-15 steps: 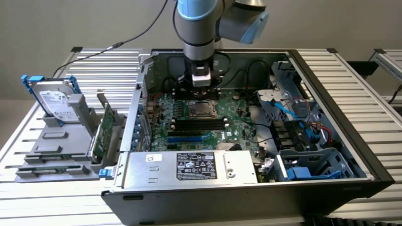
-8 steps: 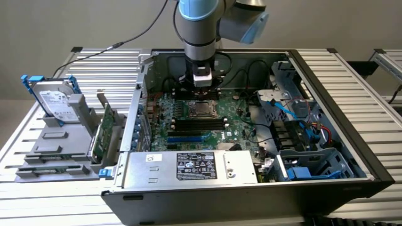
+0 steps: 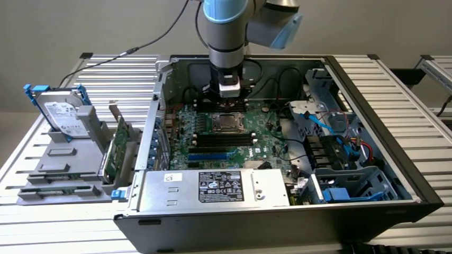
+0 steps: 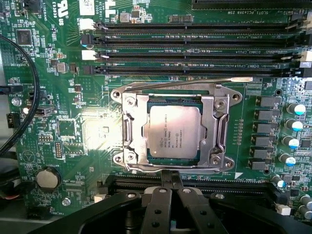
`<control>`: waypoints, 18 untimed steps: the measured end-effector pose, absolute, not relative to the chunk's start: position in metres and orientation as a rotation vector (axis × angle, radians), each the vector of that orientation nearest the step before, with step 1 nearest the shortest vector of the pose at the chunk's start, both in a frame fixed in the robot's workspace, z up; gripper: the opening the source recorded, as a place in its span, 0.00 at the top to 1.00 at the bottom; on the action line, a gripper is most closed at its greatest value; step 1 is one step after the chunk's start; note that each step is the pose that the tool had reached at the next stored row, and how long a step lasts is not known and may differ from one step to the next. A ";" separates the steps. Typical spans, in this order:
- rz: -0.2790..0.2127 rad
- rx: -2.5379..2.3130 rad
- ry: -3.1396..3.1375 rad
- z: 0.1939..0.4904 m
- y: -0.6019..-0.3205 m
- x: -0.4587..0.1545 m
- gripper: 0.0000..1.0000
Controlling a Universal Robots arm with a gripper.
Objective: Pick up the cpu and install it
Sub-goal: 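Install the first cpu locking lever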
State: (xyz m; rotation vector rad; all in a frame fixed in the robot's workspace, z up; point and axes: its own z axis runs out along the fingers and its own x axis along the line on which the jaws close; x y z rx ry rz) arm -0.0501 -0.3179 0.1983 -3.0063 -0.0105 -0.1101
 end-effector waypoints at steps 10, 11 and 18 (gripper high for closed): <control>-0.110 -3.006 -0.011 0.198 -0.318 -0.046 0.89; -0.110 -3.006 -0.011 0.198 -0.318 -0.046 0.89; -0.110 -3.006 -0.011 0.198 -0.318 -0.043 0.89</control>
